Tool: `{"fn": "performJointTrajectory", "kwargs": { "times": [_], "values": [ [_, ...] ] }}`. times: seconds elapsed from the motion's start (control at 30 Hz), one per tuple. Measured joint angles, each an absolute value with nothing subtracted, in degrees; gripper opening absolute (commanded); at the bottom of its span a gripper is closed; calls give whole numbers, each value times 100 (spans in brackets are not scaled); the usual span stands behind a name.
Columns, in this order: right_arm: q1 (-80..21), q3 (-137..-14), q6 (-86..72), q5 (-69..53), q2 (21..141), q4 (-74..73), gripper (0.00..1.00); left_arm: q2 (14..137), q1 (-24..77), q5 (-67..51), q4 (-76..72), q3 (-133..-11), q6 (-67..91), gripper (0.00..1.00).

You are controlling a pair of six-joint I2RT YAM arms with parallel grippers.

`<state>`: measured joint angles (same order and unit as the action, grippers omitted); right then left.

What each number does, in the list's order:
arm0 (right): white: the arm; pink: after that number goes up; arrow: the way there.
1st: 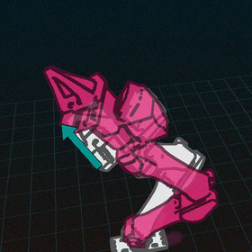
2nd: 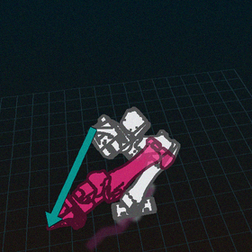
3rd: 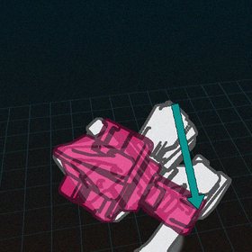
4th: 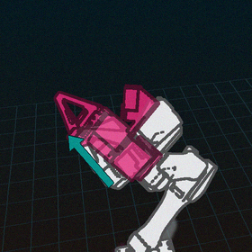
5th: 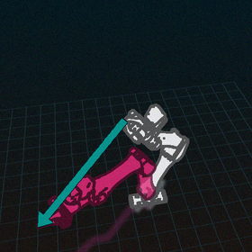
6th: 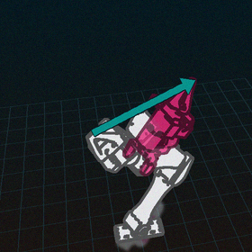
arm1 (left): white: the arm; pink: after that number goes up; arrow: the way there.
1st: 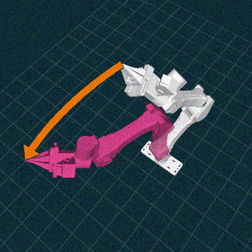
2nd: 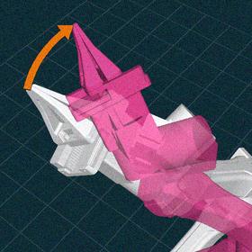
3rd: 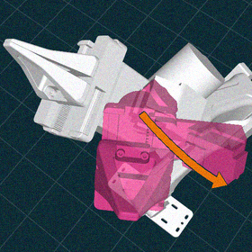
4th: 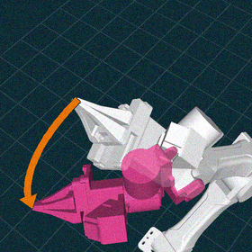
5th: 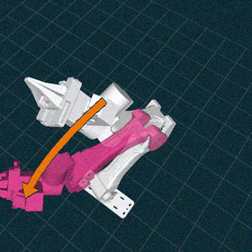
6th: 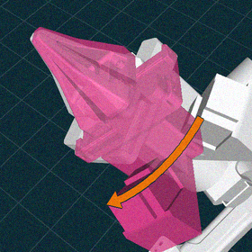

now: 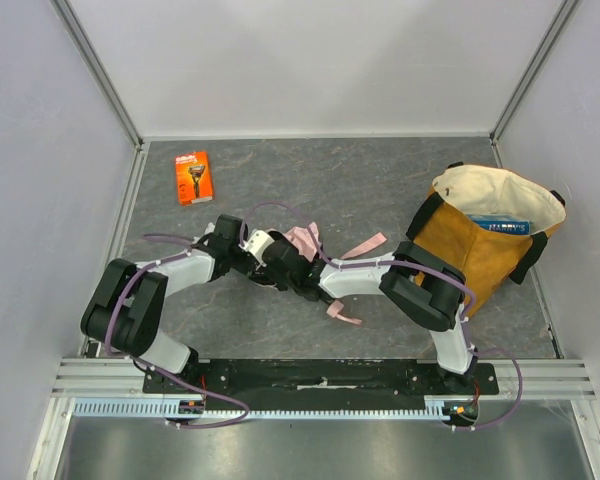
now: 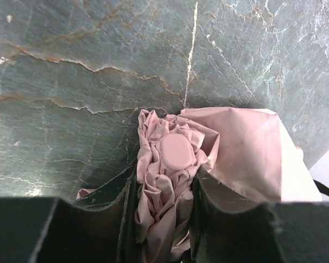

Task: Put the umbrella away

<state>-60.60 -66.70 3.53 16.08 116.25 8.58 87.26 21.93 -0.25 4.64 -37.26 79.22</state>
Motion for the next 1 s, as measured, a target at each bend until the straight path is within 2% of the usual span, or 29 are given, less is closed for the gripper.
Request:
{"fn": "performJointTrajectory", "kwargs": {
  "times": [0.07,0.23,0.3,0.33,0.37,0.43,0.5,0.57,1.0],
  "values": [
    [-6066,-6670,429,1610,11629,838,0,8729,2193,-23,432,-3726,7867,2],
    [-6066,-6617,504,1588,11629,926,0,8735,2182,-40,276,-3686,7738,2],
    [-6047,-6534,451,1535,11614,1059,0,8724,2174,-60,158,-3629,7693,20],
    [-6020,-6486,421,1470,11598,1140,0,8711,2169,-69,95,-3594,7664,37],
    [-5986,-6425,388,1374,11572,1216,0,8680,2167,-71,3,-3544,7631,49],
    [-5859,-6254,270,1041,11507,1466,0,8591,2167,-62,-266,-3367,7553,64],
    [-5710,-6117,102,626,11480,1761,0,8355,2182,-71,-707,-3059,7406,85],
    [-5544,-5992,-91,148,11496,2108,0,8012,2237,-71,-1013,-2744,7201,88],
    [-4539,-5642,-1179,-2563,11664,3166,0,6471,2185,-12,-2078,-1247,6051,92]
  ]
}}
